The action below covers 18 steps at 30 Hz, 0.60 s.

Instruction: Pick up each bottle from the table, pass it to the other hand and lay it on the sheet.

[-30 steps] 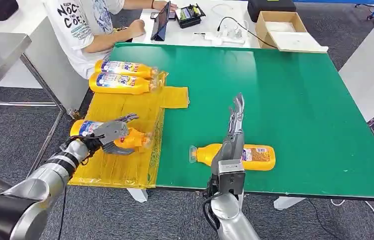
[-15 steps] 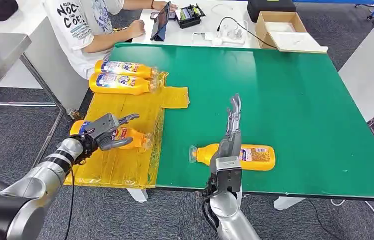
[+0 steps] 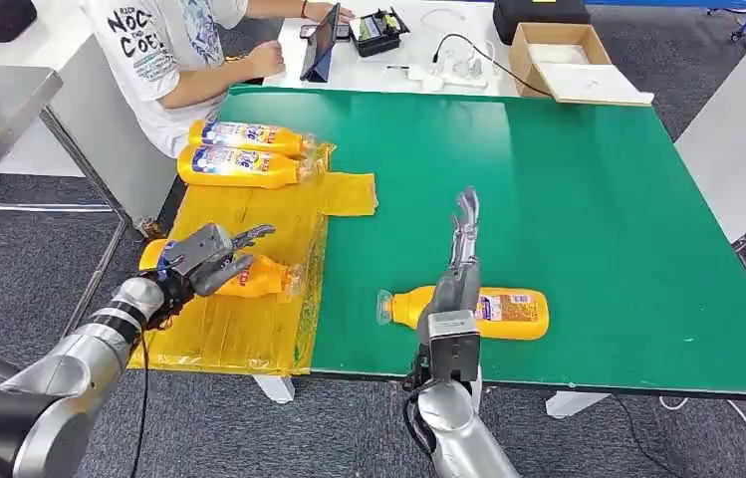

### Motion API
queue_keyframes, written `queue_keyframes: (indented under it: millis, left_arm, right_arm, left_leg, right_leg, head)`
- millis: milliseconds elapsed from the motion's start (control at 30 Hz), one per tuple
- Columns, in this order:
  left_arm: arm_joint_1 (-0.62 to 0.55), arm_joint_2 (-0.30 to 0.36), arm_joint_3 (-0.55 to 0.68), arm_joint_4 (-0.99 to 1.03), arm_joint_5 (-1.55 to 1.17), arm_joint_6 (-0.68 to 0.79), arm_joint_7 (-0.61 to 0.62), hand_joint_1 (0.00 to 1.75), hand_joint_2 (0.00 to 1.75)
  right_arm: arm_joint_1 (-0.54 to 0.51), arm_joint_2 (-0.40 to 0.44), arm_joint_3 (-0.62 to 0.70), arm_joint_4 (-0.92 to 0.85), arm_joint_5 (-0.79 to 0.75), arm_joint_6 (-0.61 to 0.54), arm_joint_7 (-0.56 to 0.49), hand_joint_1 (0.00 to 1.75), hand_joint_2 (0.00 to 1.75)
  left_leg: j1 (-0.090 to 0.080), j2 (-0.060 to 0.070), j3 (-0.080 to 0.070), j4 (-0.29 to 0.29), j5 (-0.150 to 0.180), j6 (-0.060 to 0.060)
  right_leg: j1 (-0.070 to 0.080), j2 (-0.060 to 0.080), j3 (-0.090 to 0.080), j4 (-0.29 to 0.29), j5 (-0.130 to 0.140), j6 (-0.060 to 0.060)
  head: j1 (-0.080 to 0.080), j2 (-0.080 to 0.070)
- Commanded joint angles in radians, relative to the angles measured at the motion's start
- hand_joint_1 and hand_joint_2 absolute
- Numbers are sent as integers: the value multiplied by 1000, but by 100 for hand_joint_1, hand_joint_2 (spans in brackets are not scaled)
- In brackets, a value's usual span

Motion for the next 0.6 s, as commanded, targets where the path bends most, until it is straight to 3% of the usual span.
queue_keyframes:
  millis: [33, 67, 100, 133, 167, 200, 300, 600]
  left_arm:
    - [68, -205, 340, -225, 251, 706, -127, 0, 175]
    - [104, -217, 333, -326, 276, 758, -145, 0, 175]
    - [158, -225, 305, -445, 327, 810, -145, 0, 175]
    - [204, -226, 275, -533, 371, 838, -145, 0, 175]
    - [235, -226, 256, -577, 392, 856, -145, 0, 175]
    - [377, -228, 192, -815, 413, 989, -145, 0, 175]
    - [473, -218, 161, -916, 474, 966, -145, 0, 175]
    - [425, -214, 135, -866, 515, 890, -145, 0, 175]
  right_arm:
    - [-12, -71, -54, 104, 196, -10, 185, 0, 175]
    - [-14, -84, -62, 115, 230, 5, 225, 0, 175]
    - [-14, -97, -89, 123, 272, 12, 255, 0, 0]
    - [-16, -114, -102, 132, 327, 18, 292, 0, 0]
    - [-17, -130, -115, 132, 361, 31, 316, 0, 175]
    - [-24, -218, -130, 107, 489, 59, 470, 0, 175]
    - [4, -295, -208, 25, 504, 145, 475, 0, 175]
    - [23, -293, -221, 62, 593, 220, 517, 0, 175]
  left_leg:
    - [0, -4, 1, -2, 1, 3]
    - [0, -5, -1, -1, 1, 2]
    - [0, -6, 0, -2, 1, 4]
    - [-1, -4, 0, -2, 1, 3]
    - [-1, -2, 0, -1, 0, 2]
    - [-1, -1, 2, -3, 0, 4]
    - [-3, 1, 3, -4, -1, 4]
    - [-2, -1, -1, -2, -1, 4]
  right_leg:
    - [1, -7, 4, -3, 0, -1]
    - [1, -7, 2, -2, -1, 0]
    - [0, -8, 3, -3, -1, -1]
    - [0, -6, 3, -4, 0, 0]
    - [0, -3, 1, -2, 0, 0]
    - [0, -3, 4, -5, 0, 0]
    - [-2, -1, 5, -5, 0, 0]
    - [-1, -4, 0, -3, 0, -2]
  head:
    - [0, 0]
    - [0, 0]
    - [0, 0]
    - [0, 0]
    - [0, 0]
    - [0, 0]
    - [0, 0]
    - [1, 0]
